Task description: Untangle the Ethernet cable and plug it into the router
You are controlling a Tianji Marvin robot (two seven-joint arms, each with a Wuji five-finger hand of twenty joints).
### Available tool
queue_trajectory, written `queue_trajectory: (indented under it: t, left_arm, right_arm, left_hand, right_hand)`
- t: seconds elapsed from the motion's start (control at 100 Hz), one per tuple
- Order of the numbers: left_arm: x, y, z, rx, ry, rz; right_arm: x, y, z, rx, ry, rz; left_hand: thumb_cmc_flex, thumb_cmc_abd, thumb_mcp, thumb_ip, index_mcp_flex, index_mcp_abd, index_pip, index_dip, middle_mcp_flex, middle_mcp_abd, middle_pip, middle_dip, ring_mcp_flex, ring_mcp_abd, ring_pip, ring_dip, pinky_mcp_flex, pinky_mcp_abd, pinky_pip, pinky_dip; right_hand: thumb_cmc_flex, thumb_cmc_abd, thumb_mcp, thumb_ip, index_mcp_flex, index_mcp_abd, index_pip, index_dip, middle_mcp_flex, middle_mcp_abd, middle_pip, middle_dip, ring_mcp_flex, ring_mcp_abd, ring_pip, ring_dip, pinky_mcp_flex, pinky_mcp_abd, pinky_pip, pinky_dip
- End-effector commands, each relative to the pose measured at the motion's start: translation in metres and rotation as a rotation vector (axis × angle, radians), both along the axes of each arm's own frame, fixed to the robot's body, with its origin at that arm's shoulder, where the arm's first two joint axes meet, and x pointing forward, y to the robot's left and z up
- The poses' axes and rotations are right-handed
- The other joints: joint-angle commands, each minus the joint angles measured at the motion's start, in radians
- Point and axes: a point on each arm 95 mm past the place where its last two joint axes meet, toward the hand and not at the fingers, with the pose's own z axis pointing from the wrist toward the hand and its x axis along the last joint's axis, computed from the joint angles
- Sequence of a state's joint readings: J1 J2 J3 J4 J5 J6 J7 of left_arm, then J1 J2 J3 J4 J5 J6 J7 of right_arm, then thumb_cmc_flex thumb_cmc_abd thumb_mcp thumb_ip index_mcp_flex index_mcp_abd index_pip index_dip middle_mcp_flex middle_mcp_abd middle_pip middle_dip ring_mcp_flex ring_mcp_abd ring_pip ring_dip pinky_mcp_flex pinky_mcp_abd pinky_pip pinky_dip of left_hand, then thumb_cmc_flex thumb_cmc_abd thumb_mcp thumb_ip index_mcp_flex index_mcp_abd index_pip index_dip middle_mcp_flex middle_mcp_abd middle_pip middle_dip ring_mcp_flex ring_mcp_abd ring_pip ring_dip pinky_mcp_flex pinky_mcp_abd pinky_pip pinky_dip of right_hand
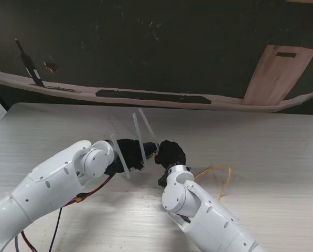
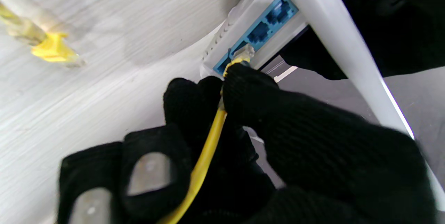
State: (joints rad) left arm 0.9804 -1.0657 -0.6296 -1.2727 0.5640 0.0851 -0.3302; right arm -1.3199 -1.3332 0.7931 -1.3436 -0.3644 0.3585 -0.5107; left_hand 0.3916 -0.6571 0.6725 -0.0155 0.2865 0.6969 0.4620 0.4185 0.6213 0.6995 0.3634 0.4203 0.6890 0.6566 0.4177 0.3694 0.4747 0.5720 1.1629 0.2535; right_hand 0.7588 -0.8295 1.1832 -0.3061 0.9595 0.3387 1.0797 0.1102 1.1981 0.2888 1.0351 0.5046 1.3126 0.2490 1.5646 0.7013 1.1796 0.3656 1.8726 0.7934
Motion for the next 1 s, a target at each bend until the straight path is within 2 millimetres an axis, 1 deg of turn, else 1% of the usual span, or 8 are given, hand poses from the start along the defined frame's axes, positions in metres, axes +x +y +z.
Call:
queue_trajectory:
  t: [0.0,0.41,0.49,0.71,0.91,0.99]
  left_arm:
    - [-0.0227,0.0055,-0.0392,0.044,0.125,-0.010]
    - [-0.0230,0.0033,-0.0396,0.046,0.136,-0.024]
    - [-0.0232,0.0030,-0.0395,0.046,0.139,-0.026]
    - [-0.0238,0.0032,-0.0396,0.044,0.140,-0.024]
    - [-0.0237,0.0045,-0.0390,0.047,0.138,-0.018]
    - [-0.0236,0.0043,-0.0391,0.046,0.137,-0.020]
  right_arm:
    - [-0.0014,0.0047,-0.0050,0.002,0.027,0.014]
    - [0.0030,0.0070,-0.0063,-0.020,0.017,0.020]
    - [0.0039,0.0071,-0.0061,-0.026,0.009,0.022]
    - [0.0056,0.0050,-0.0075,-0.026,0.018,-0.005]
    - [0.0047,0.0037,-0.0099,-0.034,0.024,-0.008]
    - [0.0045,0.0046,-0.0098,-0.034,0.025,-0.002]
  left_hand:
    - [0.731,0.078,0.405,-0.022,0.142,-0.521,0.381,0.088,0.143,-0.519,0.287,0.053,0.165,-0.394,0.189,0.088,0.011,-0.300,-0.004,-0.016]
    - [0.731,0.078,0.406,-0.024,0.147,-0.523,0.384,0.090,0.150,-0.521,0.287,0.058,0.169,-0.397,0.189,0.090,0.012,-0.299,-0.003,-0.017]
    - [0.732,0.080,0.405,-0.025,0.145,-0.519,0.383,0.090,0.148,-0.520,0.288,0.060,0.168,-0.392,0.192,0.093,0.010,-0.298,-0.002,-0.016]
    - [0.735,0.079,0.408,-0.027,0.149,-0.524,0.385,0.091,0.150,-0.522,0.294,0.066,0.171,-0.391,0.200,0.109,0.011,-0.292,0.003,-0.013]
    - [0.737,0.085,0.407,-0.034,0.158,-0.529,0.391,0.093,0.160,-0.522,0.299,0.072,0.180,-0.381,0.207,0.125,0.017,-0.278,0.011,-0.009]
    - [0.739,0.083,0.410,-0.036,0.158,-0.525,0.390,0.094,0.162,-0.524,0.301,0.074,0.184,-0.385,0.209,0.132,0.020,-0.275,0.016,-0.008]
  right_hand:
    - [0.064,0.045,0.036,0.021,0.038,0.080,0.044,0.028,0.144,0.232,0.123,0.015,-0.010,-0.057,0.114,0.027,0.034,-0.221,0.221,0.021]
    - [0.063,0.050,0.032,0.021,0.037,0.079,0.044,0.028,0.142,0.228,0.122,0.015,-0.010,-0.056,0.114,0.027,0.034,-0.225,0.221,0.018]
    - [0.062,0.052,0.030,0.020,0.037,0.079,0.044,0.028,0.141,0.227,0.122,0.015,-0.010,-0.057,0.112,0.027,0.034,-0.226,0.221,0.017]
    - [0.064,0.051,0.030,0.021,0.037,0.079,0.044,0.028,0.143,0.226,0.123,0.015,-0.009,-0.065,0.111,0.027,0.034,-0.230,0.221,0.016]
    - [0.064,0.050,0.030,0.021,0.037,0.079,0.044,0.028,0.142,0.226,0.123,0.015,-0.009,-0.065,0.112,0.027,0.034,-0.230,0.221,0.017]
    - [0.065,0.050,0.030,0.021,0.037,0.079,0.044,0.028,0.142,0.227,0.123,0.015,-0.009,-0.065,0.112,0.027,0.034,-0.231,0.221,0.017]
